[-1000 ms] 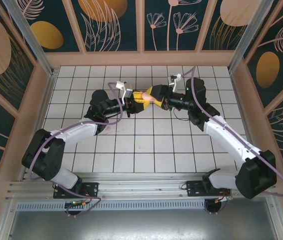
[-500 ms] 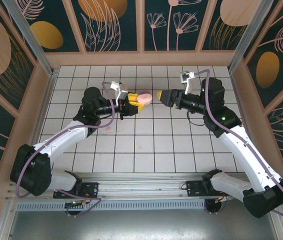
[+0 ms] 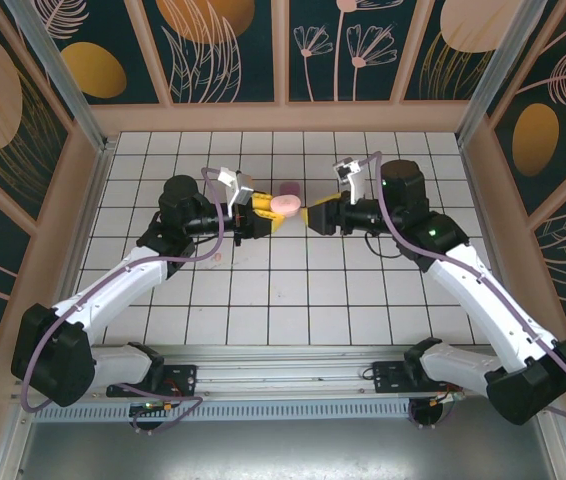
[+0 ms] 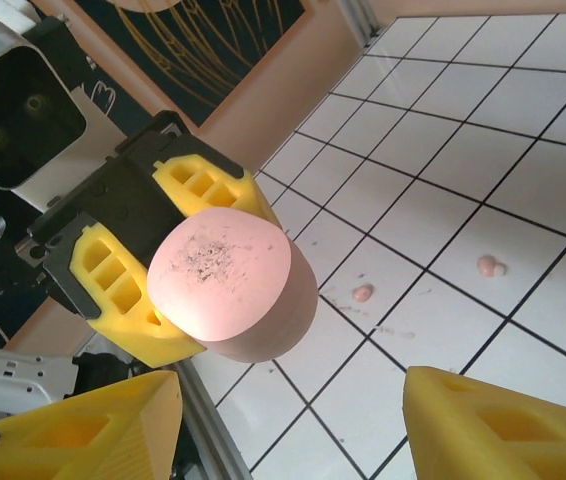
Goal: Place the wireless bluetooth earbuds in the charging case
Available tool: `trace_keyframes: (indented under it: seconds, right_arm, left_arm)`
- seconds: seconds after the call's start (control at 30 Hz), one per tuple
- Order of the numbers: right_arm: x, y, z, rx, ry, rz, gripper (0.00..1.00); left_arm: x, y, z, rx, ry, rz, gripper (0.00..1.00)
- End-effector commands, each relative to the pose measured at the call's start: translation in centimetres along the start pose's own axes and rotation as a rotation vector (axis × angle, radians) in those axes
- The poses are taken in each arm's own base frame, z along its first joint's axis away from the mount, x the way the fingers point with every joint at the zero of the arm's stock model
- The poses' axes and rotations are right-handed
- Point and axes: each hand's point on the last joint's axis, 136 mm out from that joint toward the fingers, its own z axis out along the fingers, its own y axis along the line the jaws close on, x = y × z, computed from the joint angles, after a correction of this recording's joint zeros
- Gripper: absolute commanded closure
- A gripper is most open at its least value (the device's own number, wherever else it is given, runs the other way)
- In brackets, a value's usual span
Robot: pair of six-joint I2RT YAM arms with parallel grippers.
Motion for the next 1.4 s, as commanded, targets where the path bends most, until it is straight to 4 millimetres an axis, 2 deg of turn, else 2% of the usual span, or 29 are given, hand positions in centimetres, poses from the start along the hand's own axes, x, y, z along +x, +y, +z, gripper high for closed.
trace_keyframes:
  seconds: [0.0, 0.23, 0.67, 0.83, 1.03, 1.23, 1.37]
  right_arm:
    - [-0.6, 2.3, 0.3, -0.095, 0.002, -0.066, 0.39]
    - [0.1, 2.6, 1.5, -0.093, 0.069, -0.084, 0.36]
    - [-1.2, 0.7, 2.5, 0.000, 0.070, -0.099, 0.36]
    - [-2.4, 0.3, 2.8, 0.030, 0.049, -0.099, 0.37]
    - [-4.3, -0.8, 2.1, 0.106, -0.030, -0.087, 0.37]
    - [-5.6, -2.0, 0.1, 0.145, -0.092, -0.059, 0.37]
    - [-4.0, 1.0, -0.3, -0.011, -0.055, -0.146, 0.35]
  left_arm:
    - [0.0, -0.4, -0.1, 0.033, -0.002, -0.008, 0.76]
    - [0.0, -0.5, 0.1, 0.052, 0.002, -0.021, 0.76]
    - [0.0, -0.9, 0.1, 0.081, -0.002, -0.031, 0.77]
    - [-0.3, -1.3, 0.0, 0.096, -0.014, -0.036, 0.77]
    - [-0.3, -1.7, -0.2, 0.107, -0.016, -0.043, 0.77]
    - [-0.5, -2.1, -0.4, 0.119, -0.036, -0.060, 0.77]
    - [-0.1, -2.3, -0.4, 0.126, -0.027, -0.072, 0.78]
